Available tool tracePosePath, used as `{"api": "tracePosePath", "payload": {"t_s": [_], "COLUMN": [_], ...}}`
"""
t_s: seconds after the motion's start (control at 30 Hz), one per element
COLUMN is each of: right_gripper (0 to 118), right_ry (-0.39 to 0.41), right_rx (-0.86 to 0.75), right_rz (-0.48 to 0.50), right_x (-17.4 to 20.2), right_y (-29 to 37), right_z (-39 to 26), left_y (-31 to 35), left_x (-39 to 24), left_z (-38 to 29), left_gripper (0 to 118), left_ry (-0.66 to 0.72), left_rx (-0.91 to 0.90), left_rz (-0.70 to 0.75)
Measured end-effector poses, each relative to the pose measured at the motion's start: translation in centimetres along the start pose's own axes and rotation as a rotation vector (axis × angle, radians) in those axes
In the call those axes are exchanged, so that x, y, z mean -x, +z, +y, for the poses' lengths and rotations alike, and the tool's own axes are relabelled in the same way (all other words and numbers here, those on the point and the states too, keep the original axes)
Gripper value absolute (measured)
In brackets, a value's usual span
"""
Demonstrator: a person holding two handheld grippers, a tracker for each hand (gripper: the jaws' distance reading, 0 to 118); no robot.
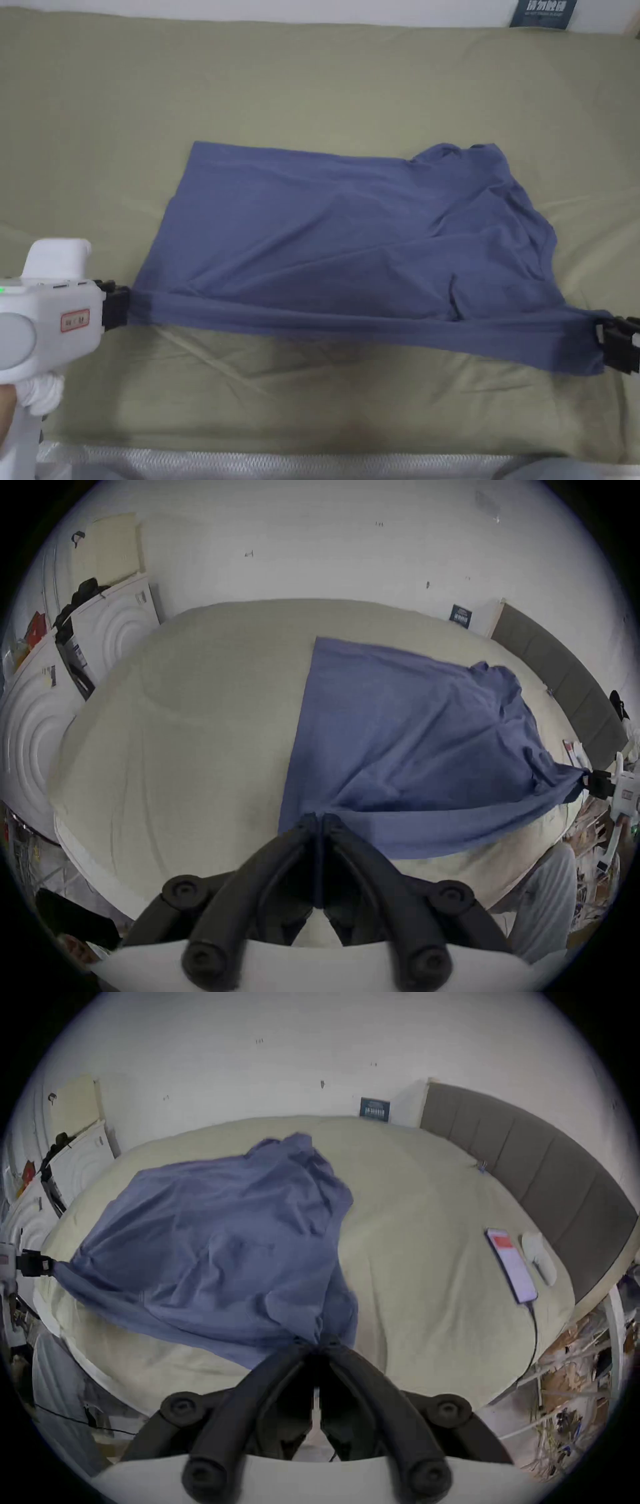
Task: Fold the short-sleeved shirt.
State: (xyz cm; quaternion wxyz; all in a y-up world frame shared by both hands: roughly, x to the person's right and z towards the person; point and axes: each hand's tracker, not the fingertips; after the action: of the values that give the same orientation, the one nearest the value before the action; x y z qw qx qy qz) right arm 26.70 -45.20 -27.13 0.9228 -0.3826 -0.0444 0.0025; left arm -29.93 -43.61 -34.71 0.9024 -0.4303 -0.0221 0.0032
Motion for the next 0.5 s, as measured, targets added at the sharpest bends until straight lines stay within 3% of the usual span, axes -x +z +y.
{"api": "tracePosePath", "payload": {"t_s": [0.23,0.5], "right_gripper": [2,2], "right_ry": [0.026,0.032], "right_rx": [-0.023,0.119], "right_rz": [-0.023,-0.054], "right_x": [0.6,1.1], "right_y": [-5.5,-16.1], "right_z": [7.7,11.7], "left_y": [-4.7,-14.1], "left_x": [-1.1,-0.9], "left_z": [8.1,12.2], "left_gripper": [4,4], "left_ry": [-0.04,0.011], "left_rx": [-0.046,0.074], "left_rz": [0.029,0.036]}}
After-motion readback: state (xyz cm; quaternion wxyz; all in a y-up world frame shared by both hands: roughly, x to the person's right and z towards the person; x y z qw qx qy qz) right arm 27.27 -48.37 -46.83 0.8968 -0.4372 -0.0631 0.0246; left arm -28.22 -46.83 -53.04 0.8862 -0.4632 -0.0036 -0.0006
